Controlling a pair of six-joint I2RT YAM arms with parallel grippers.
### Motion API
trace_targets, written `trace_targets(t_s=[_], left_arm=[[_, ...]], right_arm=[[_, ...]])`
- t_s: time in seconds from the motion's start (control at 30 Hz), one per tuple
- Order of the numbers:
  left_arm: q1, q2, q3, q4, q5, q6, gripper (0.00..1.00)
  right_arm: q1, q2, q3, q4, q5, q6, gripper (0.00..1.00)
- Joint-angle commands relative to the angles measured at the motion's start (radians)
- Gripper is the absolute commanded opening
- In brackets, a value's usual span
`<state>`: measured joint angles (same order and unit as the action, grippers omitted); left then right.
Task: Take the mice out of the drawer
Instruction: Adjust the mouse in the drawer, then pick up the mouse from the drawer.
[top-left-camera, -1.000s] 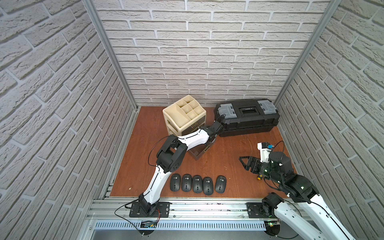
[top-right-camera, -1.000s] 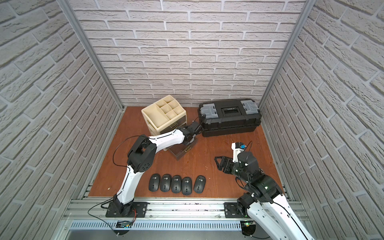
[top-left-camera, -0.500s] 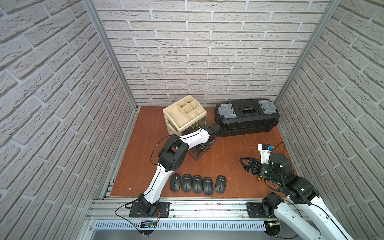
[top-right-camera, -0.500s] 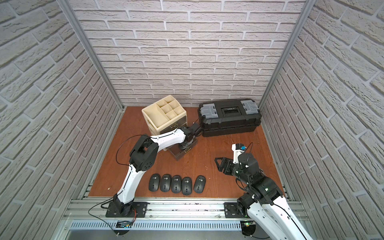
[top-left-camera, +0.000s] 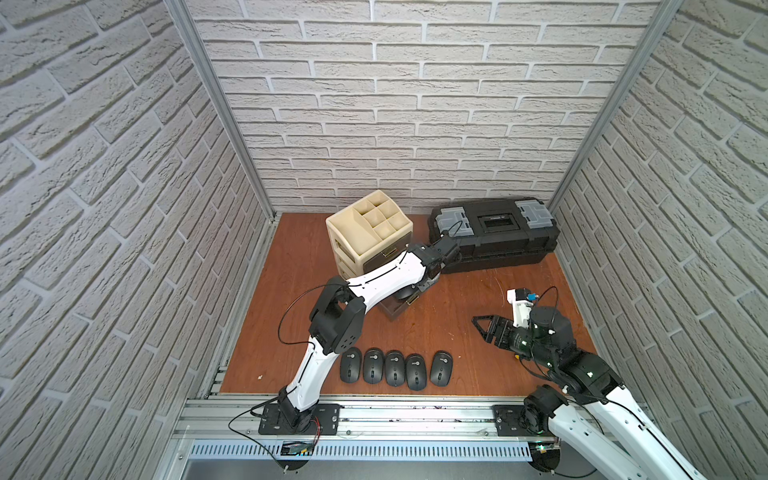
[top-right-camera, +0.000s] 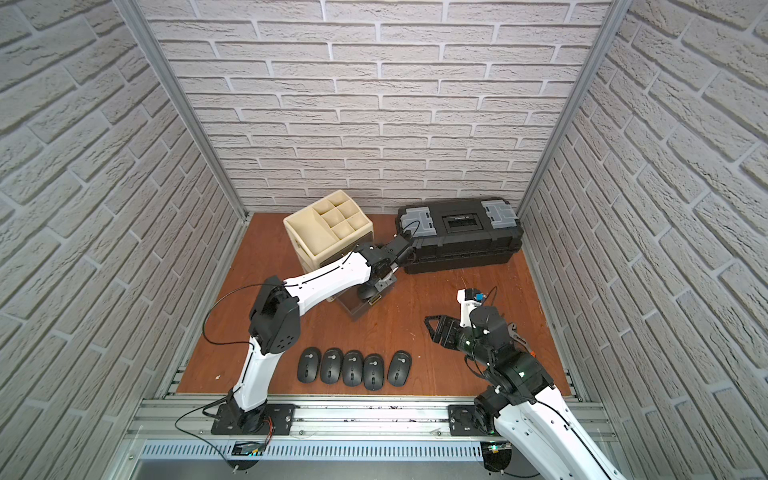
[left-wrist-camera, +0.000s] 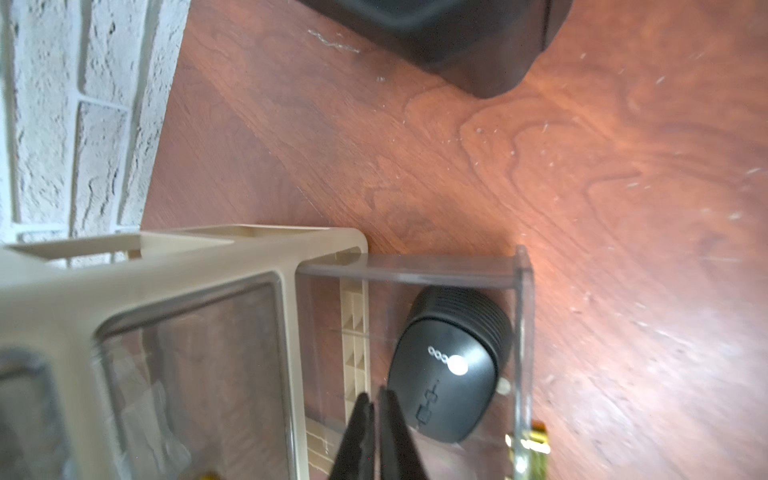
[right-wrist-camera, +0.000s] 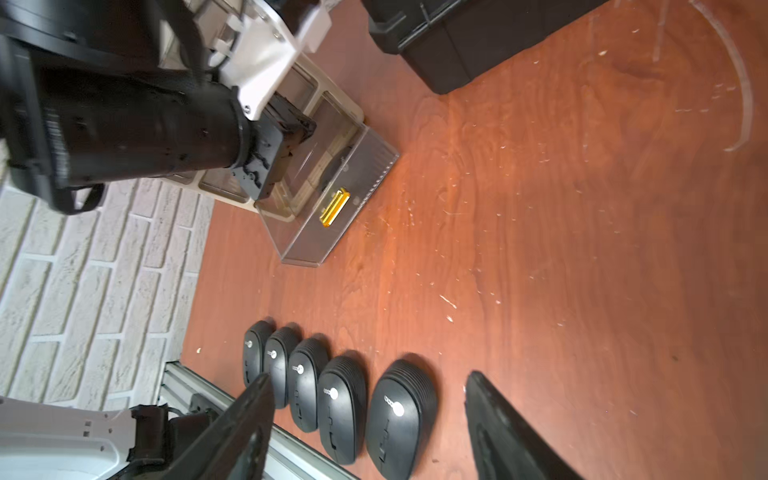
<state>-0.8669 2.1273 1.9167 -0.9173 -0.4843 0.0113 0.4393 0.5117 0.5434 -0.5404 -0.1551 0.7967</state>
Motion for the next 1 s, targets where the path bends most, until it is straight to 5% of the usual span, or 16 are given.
trace_targets(t_s=[0.0, 0.2, 0.43, 0.83, 0.97], left_arm=[[0.030, -0.068, -0.042, -0.015, 0.113, -0.025, 0.23], [0.087, -0.149, -0.142, 0.041, 0.280, -0.003, 0.43], [0.118, -0.153, -0.212, 0.086, 0.364, 0.044, 0.46], [0.152, -0.078, -0.195, 0.118, 0.441, 0.077, 0.47], [0.172, -0.052, -0.183, 0.119, 0.462, 0.085, 0.51]], right_arm=[[-0.004, 0.006, -0.080, 0.244, -0.089, 0.082, 0.68], [-0.004, 0.071, -0.164, 0.473, -0.137, 0.166, 0.51], [-0.002, 0.166, -0.145, 0.518, -0.158, 0.163, 0.43], [-0.002, 0.163, -0.139, 0.494, -0.169, 0.143, 0.43], [-0.002, 0.151, -0.104, 0.412, -0.202, 0.073, 0.57]])
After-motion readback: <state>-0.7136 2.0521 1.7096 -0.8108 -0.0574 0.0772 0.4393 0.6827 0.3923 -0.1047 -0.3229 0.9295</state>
